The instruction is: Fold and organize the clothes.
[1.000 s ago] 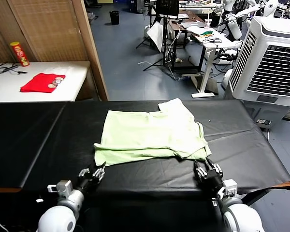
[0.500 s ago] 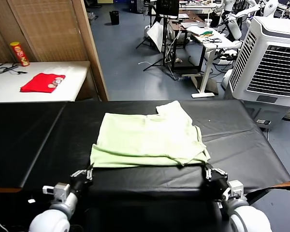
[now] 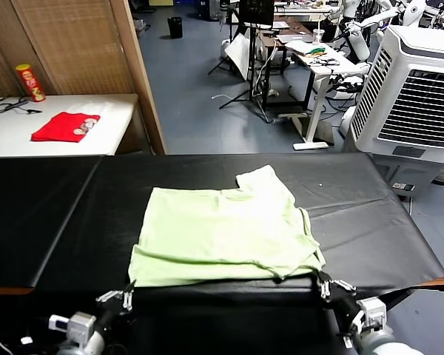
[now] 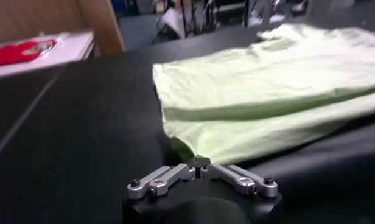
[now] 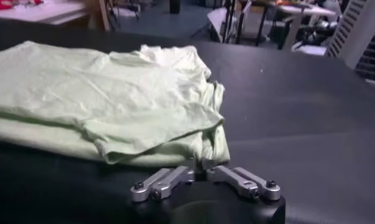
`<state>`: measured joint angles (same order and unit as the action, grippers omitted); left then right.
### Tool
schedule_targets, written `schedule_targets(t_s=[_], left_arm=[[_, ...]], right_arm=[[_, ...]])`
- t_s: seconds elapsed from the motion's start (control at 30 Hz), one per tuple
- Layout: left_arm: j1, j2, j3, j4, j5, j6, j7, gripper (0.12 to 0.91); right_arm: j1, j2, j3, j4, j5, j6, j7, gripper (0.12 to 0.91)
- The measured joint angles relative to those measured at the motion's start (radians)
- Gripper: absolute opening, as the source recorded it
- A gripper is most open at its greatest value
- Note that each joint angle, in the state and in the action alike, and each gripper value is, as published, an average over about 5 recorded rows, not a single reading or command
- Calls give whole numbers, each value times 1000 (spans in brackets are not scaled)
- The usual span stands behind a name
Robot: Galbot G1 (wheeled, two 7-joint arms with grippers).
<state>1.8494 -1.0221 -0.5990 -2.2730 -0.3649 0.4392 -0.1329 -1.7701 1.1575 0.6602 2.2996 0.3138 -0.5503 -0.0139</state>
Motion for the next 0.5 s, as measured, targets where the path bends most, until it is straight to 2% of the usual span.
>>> schedule_targets(t_s=[0.13,0.23,0.37,0.5], left_arm=[[19,4,-27,-38,-3,35,-20,353],[12,1,-54,-64,0,59,-13,521],[-45,6,-85,-77,-51,77,11,729],[-197,27,-74,-35,-151,110,-2,793]], right_arm=[[15,-13,19,38,43,22,-1,690],[72,-26,15,29,64,53,3,778],[233,-43,-26,-53,73,60,33,797],[447,-57,-111,-197,80,63,71,798]])
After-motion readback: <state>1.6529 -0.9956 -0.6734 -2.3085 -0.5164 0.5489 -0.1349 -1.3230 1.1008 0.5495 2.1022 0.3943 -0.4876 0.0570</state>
